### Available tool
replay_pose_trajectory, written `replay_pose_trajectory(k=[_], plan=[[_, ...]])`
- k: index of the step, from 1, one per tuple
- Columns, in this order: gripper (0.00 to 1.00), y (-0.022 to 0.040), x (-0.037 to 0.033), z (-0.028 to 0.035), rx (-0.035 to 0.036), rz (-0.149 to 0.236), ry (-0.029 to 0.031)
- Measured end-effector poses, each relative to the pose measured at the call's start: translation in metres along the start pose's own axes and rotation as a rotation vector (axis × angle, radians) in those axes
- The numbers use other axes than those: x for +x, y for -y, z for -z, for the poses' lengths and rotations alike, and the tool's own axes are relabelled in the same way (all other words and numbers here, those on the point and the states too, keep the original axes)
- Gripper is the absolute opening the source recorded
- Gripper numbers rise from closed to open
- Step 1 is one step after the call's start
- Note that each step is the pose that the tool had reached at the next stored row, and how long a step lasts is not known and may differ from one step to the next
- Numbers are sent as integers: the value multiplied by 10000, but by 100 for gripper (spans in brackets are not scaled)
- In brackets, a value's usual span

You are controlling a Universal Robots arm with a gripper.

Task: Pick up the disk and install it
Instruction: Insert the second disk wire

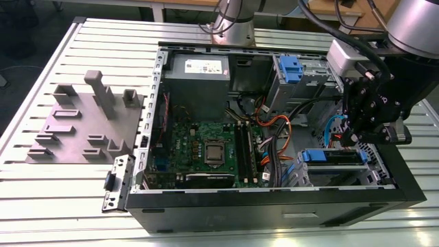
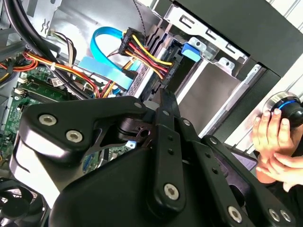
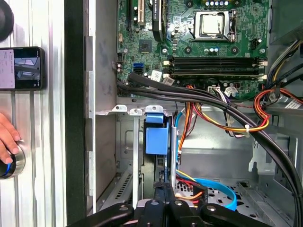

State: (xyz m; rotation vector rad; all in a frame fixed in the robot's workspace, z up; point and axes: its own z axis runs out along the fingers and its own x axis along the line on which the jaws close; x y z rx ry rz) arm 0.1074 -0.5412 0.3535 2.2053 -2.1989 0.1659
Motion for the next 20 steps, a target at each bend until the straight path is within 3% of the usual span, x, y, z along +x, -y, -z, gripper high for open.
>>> replay_pose_trajectory(k=[12,14,16,20], plan=[[11,-20,0,2,1,-1,-1],[11,-73,-1,5,17,-2,-2],[11,-85,1,5,19,-3,0],[11,-82,3,53,20,-2,0]])
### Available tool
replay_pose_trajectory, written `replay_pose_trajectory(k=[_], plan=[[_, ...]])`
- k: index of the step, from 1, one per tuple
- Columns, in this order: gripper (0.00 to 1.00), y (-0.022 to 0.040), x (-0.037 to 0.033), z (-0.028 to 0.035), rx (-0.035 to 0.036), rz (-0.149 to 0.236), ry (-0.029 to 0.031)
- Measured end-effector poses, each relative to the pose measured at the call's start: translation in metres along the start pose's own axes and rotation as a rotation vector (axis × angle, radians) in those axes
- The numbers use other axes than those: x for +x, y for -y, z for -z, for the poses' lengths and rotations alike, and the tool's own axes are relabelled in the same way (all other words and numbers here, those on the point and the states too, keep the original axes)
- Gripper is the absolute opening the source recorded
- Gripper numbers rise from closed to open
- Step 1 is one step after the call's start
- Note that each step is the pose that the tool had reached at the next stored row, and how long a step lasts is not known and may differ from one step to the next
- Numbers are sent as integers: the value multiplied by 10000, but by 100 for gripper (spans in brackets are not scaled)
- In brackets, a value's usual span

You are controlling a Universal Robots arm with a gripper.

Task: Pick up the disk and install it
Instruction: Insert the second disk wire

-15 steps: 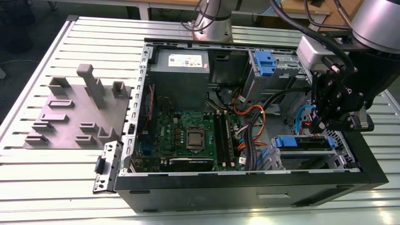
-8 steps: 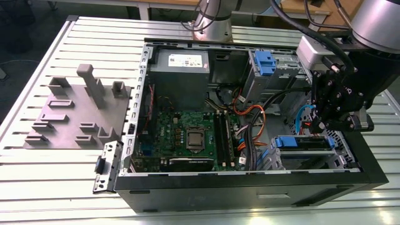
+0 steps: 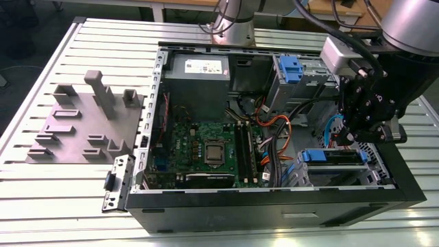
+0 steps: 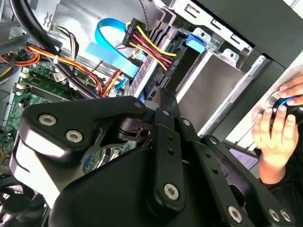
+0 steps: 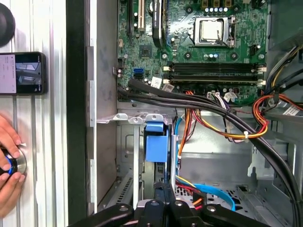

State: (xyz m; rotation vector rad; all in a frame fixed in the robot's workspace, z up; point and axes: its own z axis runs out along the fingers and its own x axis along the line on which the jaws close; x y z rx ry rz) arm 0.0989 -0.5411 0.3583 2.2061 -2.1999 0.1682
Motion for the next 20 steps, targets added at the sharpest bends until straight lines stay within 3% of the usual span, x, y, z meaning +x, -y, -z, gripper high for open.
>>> replay_pose_trajectory(k=[3,20], plan=[[11,4,4,67,0,-1,0],[11,6,-42,94,-1,-7,-2]])
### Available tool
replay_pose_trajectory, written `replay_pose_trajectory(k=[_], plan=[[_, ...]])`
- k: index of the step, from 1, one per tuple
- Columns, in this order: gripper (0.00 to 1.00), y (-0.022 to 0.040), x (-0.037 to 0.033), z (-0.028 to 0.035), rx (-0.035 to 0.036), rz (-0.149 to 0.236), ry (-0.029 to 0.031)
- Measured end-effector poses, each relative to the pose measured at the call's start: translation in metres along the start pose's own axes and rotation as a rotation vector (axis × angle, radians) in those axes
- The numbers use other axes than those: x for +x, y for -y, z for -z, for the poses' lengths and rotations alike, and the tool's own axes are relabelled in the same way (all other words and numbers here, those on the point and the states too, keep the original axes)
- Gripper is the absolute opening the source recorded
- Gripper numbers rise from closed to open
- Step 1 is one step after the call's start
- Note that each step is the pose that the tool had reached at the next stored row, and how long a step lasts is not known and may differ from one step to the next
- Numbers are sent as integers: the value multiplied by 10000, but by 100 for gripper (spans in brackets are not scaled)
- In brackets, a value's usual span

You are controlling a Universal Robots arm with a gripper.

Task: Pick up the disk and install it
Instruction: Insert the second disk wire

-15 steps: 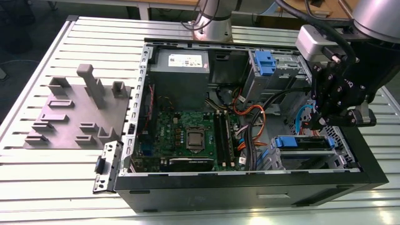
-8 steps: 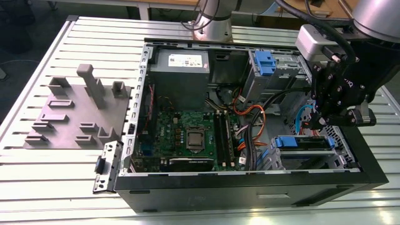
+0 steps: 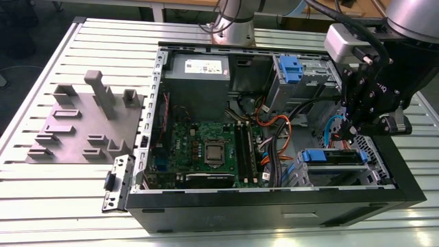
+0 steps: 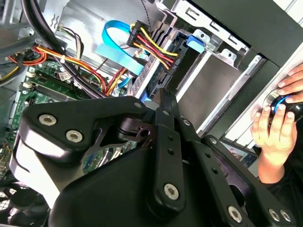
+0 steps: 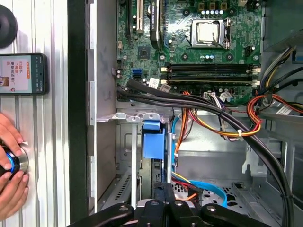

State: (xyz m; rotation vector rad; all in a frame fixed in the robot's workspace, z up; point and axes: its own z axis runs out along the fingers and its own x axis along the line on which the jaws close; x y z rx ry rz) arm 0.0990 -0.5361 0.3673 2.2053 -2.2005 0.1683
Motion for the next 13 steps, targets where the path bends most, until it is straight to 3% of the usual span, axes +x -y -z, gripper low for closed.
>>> replay_pose_trajectory(k=[8,13], plan=[[11,15,-65,102,-15,-2,6],[11,50,-68,102,-536,45,21]])
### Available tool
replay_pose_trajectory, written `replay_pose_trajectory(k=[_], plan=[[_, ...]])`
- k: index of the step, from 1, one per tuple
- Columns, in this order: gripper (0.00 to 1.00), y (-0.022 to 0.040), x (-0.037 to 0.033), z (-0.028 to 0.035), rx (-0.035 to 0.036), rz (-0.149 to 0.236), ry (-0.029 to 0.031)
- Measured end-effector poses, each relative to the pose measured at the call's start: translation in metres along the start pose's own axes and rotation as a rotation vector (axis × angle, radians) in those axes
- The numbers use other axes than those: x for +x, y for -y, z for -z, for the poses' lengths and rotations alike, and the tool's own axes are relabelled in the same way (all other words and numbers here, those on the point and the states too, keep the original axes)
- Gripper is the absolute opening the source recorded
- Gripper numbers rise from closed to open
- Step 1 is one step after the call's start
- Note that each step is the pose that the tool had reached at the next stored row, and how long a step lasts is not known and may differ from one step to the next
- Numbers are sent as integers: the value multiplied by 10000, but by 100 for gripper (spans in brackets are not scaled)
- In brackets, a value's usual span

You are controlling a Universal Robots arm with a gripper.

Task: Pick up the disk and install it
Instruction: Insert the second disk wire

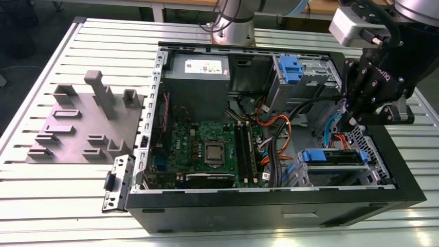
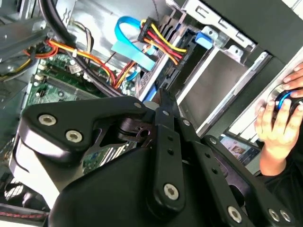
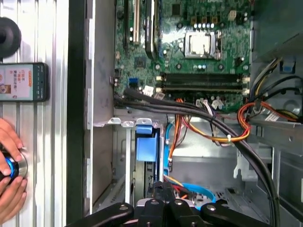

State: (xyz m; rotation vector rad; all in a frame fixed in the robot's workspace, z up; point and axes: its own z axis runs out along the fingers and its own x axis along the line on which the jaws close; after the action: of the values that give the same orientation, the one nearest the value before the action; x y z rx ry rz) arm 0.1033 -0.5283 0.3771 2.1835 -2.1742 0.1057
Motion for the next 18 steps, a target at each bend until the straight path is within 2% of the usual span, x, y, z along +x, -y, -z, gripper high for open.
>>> replay_pose_trajectory(k=[1,8,12,18], plan=[[11,8,-3,1,-38,3,6],[11,57,-56,5,-52,3,19],[11,79,-118,10,-68,3,19],[11,120,-172,15,-138,-9,20]])
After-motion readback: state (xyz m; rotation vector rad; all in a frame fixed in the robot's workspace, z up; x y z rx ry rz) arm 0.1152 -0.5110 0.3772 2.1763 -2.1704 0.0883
